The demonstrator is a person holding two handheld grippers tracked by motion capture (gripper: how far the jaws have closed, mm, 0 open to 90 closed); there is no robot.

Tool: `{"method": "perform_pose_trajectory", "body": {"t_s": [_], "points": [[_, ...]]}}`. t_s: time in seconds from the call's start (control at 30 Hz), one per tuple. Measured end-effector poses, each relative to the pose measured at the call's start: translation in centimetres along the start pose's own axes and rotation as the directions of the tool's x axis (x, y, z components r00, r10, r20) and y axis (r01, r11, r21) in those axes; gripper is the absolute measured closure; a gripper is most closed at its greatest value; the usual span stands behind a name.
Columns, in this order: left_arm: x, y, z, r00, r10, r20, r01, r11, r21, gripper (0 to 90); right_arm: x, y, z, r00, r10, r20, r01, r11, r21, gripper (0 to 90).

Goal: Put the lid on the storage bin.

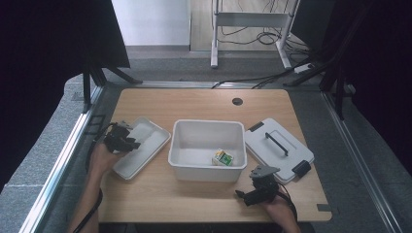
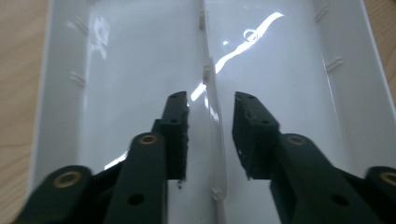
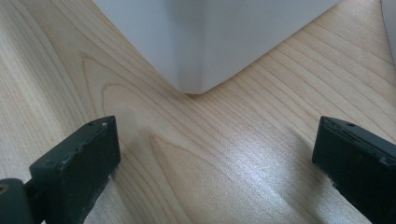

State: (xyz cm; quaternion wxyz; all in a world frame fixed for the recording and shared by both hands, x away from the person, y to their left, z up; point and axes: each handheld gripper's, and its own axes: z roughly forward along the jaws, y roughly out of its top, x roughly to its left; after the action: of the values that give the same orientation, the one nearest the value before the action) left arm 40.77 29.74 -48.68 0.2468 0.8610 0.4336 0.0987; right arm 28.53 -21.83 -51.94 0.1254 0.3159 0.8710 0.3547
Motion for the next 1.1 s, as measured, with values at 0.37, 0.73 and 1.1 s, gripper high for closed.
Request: {"method": "perform_pose_trajectory", "body": {"t_s": [0.37,0.73,1.1], "points": [[0.7,-0.1,-0.3,0.9981,0.062,0.005,-0.062,0.9977,0.027,89.1,0.0,0.0,0.0,1.0000,0.001,-0.001,-0.001,1.000,0.001,0.6],[2.4,0.4,-5.2,0.9698,0.228,0.088,-0.228,0.9736,-0.004,89.2,0.0,0.0,0.0,1.0000,0.001,0.000,-0.001,1.000,0.002,0.6],[1.8,2.0,-10.8,0.8920,0.415,0.178,-0.408,0.9096,-0.081,89.2,0.0,0.0,0.0,1.0000,0.001,0.000,-0.001,1.000,0.002,0.6]]}}
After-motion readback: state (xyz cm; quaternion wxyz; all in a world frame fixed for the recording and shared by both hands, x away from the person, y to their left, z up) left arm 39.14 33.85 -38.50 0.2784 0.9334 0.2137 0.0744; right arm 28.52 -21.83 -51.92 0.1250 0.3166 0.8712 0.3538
